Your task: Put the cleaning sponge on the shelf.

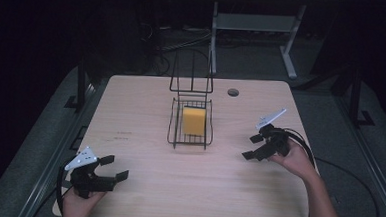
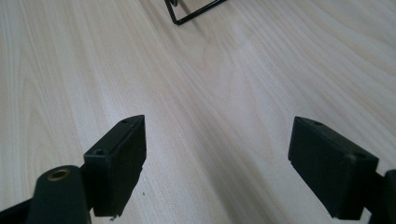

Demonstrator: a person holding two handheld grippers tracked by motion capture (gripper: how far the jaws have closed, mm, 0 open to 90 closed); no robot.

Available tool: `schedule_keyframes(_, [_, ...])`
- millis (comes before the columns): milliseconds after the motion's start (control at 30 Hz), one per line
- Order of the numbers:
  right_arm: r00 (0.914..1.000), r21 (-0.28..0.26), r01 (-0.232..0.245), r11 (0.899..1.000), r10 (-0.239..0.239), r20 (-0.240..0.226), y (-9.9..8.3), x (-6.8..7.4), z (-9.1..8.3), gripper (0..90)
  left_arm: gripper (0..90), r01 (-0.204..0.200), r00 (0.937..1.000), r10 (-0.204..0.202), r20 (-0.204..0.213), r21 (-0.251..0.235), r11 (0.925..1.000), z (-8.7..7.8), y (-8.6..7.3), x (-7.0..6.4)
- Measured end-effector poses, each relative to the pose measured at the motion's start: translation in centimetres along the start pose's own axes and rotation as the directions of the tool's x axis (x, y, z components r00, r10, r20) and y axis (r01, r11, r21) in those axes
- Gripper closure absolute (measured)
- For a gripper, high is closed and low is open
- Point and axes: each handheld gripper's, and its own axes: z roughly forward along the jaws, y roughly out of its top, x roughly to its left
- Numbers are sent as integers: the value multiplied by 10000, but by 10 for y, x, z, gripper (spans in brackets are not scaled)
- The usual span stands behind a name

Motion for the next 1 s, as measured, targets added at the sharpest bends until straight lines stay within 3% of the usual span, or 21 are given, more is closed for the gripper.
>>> schedule_keyframes(1000, [9996,-199,-256,9995,259,134,-32,10,-12,187,147,-17,10000,17,-1,31,10000,0,0,0])
